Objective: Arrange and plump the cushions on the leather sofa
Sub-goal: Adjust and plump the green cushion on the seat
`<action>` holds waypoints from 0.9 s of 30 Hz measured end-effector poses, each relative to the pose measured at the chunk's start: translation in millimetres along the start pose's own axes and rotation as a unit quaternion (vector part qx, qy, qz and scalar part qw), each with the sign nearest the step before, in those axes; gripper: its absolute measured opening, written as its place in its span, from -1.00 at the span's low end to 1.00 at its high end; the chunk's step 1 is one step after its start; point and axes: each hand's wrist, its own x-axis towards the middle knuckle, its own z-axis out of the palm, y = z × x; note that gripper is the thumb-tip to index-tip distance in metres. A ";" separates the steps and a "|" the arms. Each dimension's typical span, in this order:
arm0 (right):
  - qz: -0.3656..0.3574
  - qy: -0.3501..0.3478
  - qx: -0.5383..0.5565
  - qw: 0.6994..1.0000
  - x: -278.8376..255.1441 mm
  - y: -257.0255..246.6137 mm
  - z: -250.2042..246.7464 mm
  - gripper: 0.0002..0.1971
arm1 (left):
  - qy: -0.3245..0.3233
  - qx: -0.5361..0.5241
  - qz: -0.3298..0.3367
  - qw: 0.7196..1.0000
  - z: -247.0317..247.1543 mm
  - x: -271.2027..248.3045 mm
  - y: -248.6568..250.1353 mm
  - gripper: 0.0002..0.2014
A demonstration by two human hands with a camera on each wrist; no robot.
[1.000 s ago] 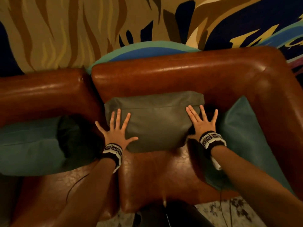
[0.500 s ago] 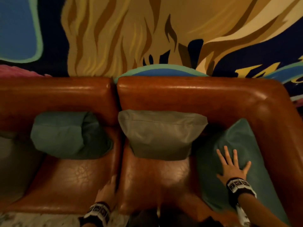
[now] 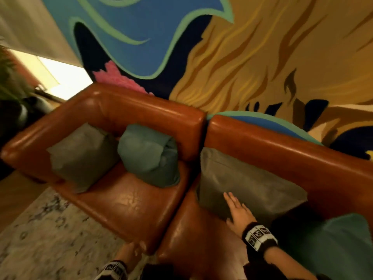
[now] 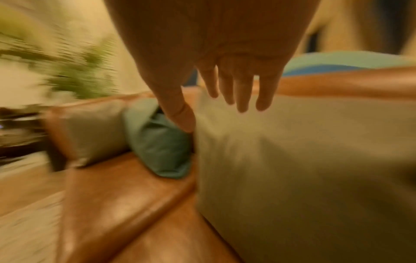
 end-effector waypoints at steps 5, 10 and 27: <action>-0.098 0.015 -0.001 0.995 56.7 -96.2 -28.5 -0.12 | -0.003 -0.072 0.025 0.997 -66.8 -57.9 27.4 -0.73; -0.123 0.025 0.012 0.992 115.0 -181.8 -45.8 -0.17 | 0.011 -0.079 0.021 0.997 -104.2 -17.5 -0.6 -0.72; 0.329 0.198 0.462 0.799 352.7 -293.6 -24.1 -0.25 | 0.225 -0.091 0.181 0.953 -402.3 256.7 20.9 -0.60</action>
